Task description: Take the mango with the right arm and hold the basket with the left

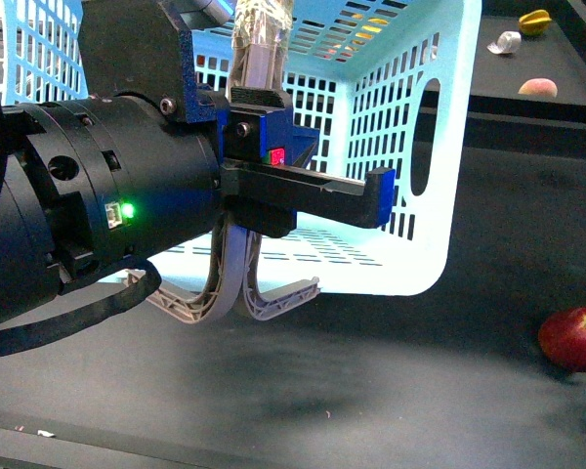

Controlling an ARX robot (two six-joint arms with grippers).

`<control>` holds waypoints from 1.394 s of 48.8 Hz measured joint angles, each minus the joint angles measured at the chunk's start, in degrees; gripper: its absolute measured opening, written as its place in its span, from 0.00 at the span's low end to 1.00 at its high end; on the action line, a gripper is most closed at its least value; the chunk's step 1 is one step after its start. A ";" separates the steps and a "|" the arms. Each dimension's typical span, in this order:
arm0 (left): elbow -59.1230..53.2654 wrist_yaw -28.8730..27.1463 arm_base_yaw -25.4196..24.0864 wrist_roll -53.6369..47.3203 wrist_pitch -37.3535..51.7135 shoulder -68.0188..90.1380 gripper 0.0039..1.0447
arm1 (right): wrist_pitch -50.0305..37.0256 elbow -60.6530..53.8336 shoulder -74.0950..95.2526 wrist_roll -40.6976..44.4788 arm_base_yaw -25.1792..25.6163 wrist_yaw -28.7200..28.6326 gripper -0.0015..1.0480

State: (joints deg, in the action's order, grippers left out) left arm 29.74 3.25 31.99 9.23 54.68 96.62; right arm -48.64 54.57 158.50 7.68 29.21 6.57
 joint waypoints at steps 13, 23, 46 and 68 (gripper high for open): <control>0.00 0.00 0.00 0.00 0.00 0.00 0.04 | -0.13 -4.24 -4.57 -1.05 0.02 -2.75 0.57; 0.00 0.00 0.00 0.00 0.00 0.00 0.04 | 0.94 -8.02 -12.92 -3.80 -0.44 -5.62 0.57; 0.00 0.00 0.00 0.00 0.00 0.00 0.04 | 9.77 -20.24 -44.74 -13.99 -8.74 -17.88 0.57; 0.00 -0.02 0.00 0.00 0.00 0.00 0.04 | 25.73 -22.71 -80.08 -20.79 -37.53 -18.82 0.57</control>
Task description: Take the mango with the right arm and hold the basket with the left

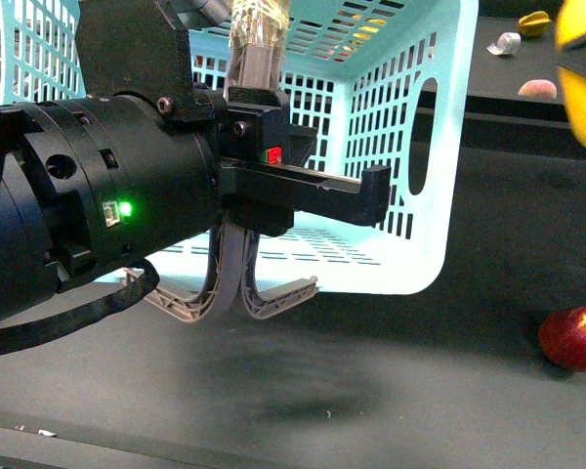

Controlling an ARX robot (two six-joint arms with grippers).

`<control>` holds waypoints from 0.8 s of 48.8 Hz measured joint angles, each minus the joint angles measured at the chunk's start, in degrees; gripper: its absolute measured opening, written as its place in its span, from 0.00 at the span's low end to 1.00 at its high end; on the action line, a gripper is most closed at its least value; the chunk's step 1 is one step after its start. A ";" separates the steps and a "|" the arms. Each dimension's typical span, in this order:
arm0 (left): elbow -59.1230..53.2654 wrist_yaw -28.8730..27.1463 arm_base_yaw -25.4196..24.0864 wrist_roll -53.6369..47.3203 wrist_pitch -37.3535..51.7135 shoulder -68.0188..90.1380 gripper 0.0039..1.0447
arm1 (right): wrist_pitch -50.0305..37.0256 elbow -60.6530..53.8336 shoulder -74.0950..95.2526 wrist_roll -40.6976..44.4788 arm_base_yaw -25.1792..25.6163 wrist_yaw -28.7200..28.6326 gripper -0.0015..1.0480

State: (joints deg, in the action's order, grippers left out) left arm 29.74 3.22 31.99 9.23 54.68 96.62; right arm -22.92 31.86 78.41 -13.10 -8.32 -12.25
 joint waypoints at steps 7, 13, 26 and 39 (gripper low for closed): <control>0.00 0.00 0.00 -0.02 0.00 0.00 0.04 | 0.81 1.81 0.55 -0.48 -5.49 3.45 0.57; -0.02 0.00 0.00 0.00 0.00 0.00 0.04 | 0.76 4.26 4.37 -1.20 -9.84 7.34 0.57; -0.02 0.02 0.00 0.00 0.00 0.00 0.04 | -1.70 8.70 14.43 -2.95 -12.52 12.07 0.57; -0.02 0.00 0.00 0.00 0.00 0.00 0.04 | -2.97 13.05 22.21 -3.98 -13.81 14.47 0.57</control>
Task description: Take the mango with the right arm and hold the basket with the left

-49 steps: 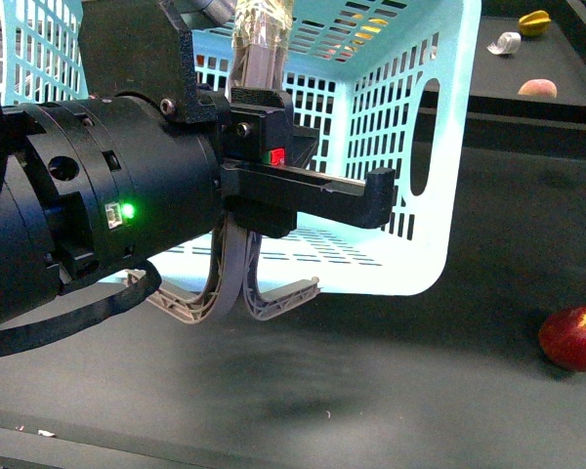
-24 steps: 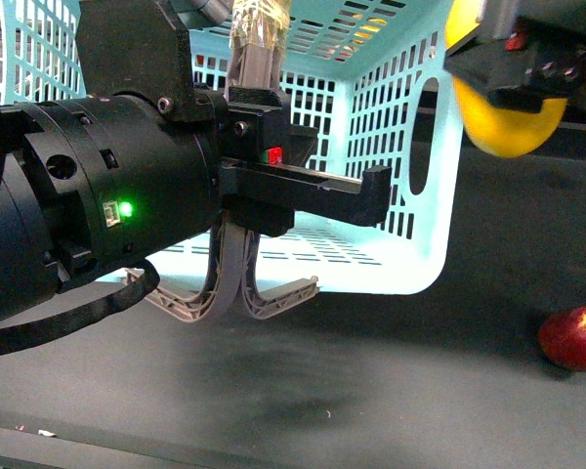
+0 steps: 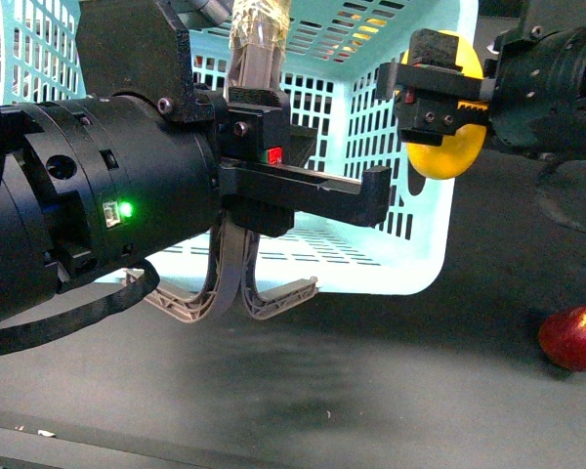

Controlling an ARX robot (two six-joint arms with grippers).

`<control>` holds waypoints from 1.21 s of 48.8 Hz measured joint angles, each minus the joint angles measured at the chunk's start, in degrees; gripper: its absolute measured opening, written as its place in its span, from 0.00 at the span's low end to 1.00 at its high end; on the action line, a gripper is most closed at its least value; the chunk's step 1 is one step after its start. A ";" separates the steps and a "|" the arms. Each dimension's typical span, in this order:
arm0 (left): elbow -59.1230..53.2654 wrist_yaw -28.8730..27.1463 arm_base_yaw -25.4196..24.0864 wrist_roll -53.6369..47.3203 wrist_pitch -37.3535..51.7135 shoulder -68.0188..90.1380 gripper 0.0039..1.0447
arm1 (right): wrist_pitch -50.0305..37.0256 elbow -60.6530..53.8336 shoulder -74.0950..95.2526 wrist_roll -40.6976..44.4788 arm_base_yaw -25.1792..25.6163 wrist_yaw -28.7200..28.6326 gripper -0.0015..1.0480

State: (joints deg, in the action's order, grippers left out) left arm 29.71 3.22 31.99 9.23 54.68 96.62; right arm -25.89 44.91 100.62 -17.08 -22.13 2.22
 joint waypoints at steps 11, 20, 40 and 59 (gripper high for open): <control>0.00 0.02 0.00 0.00 0.00 0.00 0.04 | -1.84 1.81 1.60 -0.31 -1.73 1.70 0.79; -0.35 0.50 0.02 0.09 -0.20 0.00 0.04 | -3.26 -1.22 -3.76 0.00 -1.86 5.97 0.91; -0.48 -0.07 0.00 0.26 -0.33 -0.02 0.04 | -0.70 -19.45 -32.50 -2.60 4.72 11.30 0.92; -0.48 0.20 0.02 0.28 -0.33 -0.02 0.04 | 14.23 -29.22 -60.15 -3.13 6.14 18.93 0.92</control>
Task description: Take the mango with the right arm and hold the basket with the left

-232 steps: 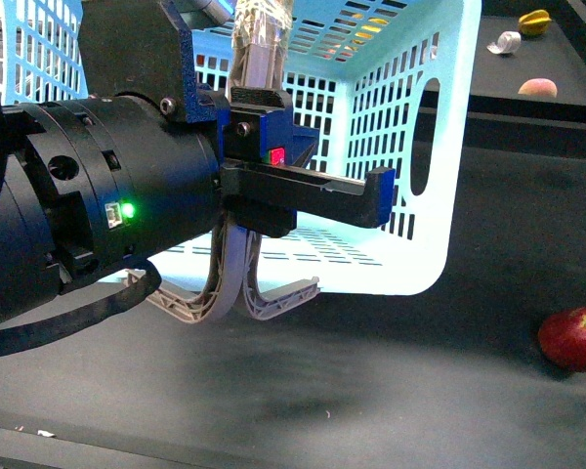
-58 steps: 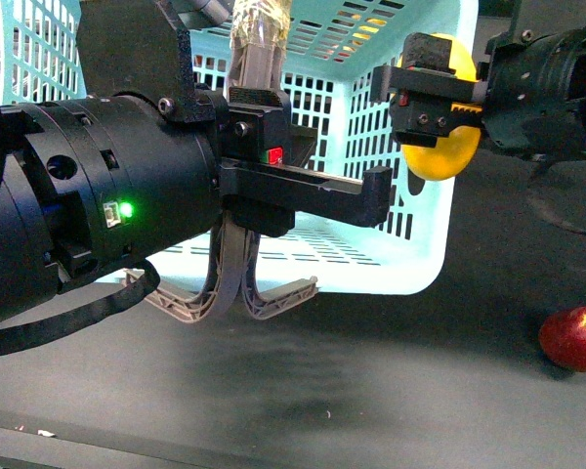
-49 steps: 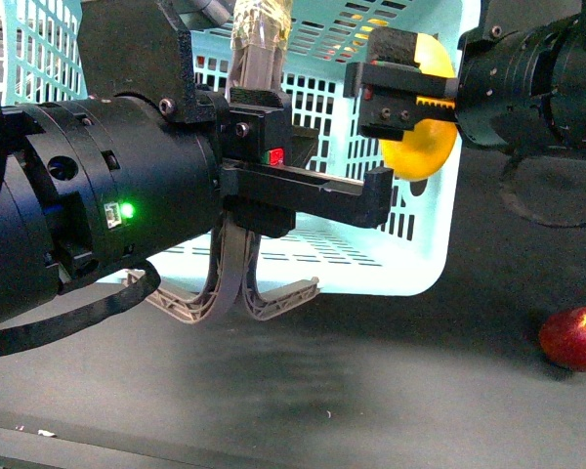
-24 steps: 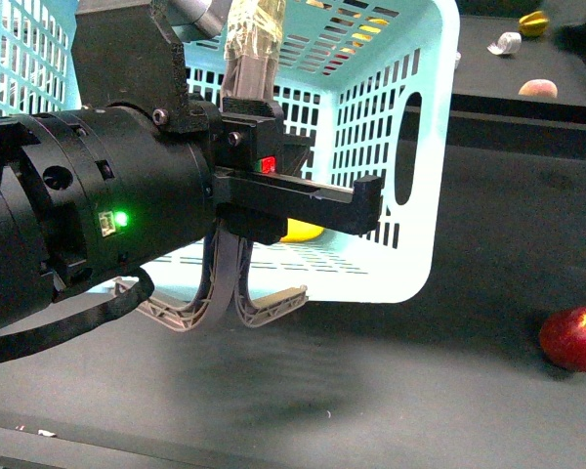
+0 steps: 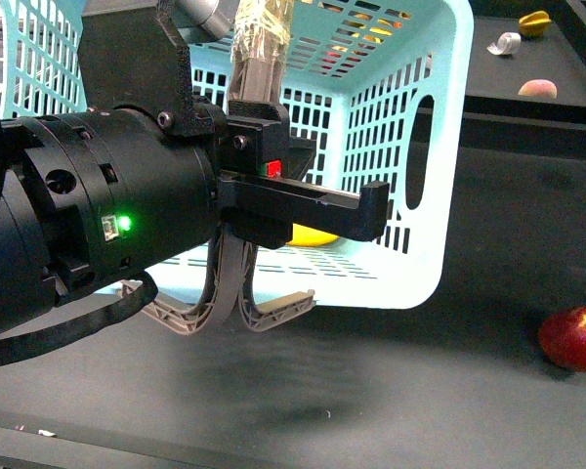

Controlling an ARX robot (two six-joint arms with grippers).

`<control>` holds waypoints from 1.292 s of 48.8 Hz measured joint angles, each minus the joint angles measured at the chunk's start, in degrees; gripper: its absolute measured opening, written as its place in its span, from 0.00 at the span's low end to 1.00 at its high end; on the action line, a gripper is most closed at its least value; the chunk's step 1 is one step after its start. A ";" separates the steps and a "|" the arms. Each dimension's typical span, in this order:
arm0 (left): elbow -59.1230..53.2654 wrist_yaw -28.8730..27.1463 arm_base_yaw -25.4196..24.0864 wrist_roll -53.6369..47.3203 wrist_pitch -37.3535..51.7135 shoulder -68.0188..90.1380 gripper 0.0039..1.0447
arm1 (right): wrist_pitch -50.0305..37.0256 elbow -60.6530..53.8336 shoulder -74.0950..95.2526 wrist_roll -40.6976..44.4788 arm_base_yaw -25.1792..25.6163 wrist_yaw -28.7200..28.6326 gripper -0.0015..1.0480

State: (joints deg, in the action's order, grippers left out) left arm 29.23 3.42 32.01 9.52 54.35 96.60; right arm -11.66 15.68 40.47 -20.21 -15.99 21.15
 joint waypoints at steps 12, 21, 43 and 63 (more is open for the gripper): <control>0.00 -0.22 -0.02 -0.02 0.00 0.00 0.04 | 8.79 -2.91 -12.04 0.98 -3.39 4.72 0.92; 0.00 -0.07 -0.02 -0.02 0.00 0.00 0.04 | 8.90 -2.91 -12.04 1.14 -3.58 4.74 0.92; 0.00 -0.17 -0.02 -0.02 0.00 0.00 0.04 | -3.30 -11.52 -21.11 18.99 6.21 -11.76 0.35; 0.00 -0.11 0.00 0.02 0.00 0.00 0.04 | 0.33 -14.12 -27.96 20.02 15.76 -20.90 0.02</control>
State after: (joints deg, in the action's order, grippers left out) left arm 29.23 3.31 32.01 9.54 54.35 96.60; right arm -11.33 1.56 12.51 -0.19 -0.23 0.25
